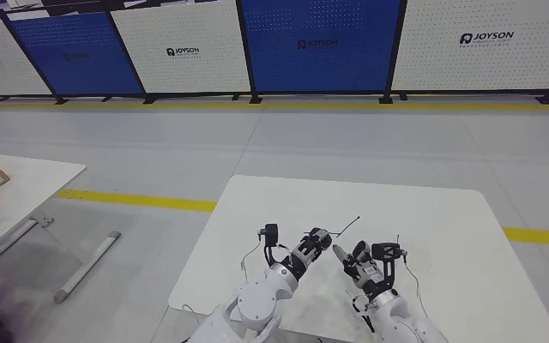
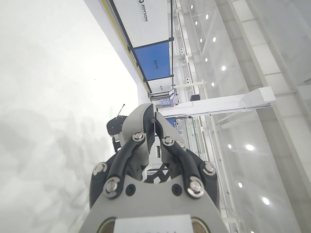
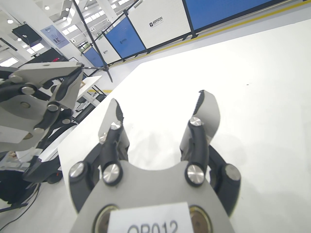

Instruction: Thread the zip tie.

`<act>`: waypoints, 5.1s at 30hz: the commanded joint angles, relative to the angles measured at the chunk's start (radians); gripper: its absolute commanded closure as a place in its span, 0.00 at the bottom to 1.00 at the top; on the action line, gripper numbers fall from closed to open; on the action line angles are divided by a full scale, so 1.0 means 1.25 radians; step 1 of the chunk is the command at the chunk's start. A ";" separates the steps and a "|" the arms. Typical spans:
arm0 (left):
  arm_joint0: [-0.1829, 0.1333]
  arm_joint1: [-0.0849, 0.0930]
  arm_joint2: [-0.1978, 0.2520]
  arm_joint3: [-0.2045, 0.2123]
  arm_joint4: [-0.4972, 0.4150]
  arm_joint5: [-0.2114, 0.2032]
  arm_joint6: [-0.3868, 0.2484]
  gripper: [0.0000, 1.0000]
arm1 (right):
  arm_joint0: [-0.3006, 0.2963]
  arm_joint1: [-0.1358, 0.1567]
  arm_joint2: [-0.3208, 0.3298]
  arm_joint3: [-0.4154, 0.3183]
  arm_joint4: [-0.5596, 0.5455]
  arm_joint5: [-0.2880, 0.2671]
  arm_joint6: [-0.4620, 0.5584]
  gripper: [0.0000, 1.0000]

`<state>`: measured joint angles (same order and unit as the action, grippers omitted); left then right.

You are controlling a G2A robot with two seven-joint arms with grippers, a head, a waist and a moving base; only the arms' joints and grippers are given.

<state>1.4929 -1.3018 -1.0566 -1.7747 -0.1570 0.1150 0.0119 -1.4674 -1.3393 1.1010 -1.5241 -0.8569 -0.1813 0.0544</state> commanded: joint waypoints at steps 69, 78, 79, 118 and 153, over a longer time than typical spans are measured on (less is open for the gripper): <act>0.012 0.000 0.020 -0.008 0.049 -0.039 -0.009 1.00 | 0.013 0.002 -0.013 0.004 0.035 -0.051 0.002 1.00; 0.015 0.000 0.012 -0.015 0.042 -0.048 -0.002 1.00 | 0.013 0.002 -0.011 0.016 0.042 -0.051 0.003 1.00; 0.016 0.000 0.010 -0.017 0.040 -0.050 -0.002 1.00 | 0.015 0.002 -0.012 0.019 0.042 -0.051 0.005 1.00; 0.042 0.004 -0.003 -0.068 0.046 -0.078 -0.012 1.00 | 0.040 -0.004 -0.034 0.048 0.051 -0.046 0.014 1.00; 0.049 -0.004 -0.063 0.093 0.079 -0.075 0.224 1.00 | -0.168 0.024 0.254 -0.147 0.255 -0.091 -0.255 0.00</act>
<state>1.5542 -1.3071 -1.1355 -1.6587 -0.0581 0.0213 0.2916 -1.6780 -1.3096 1.4182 -1.7083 -0.5376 -0.2951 -0.2644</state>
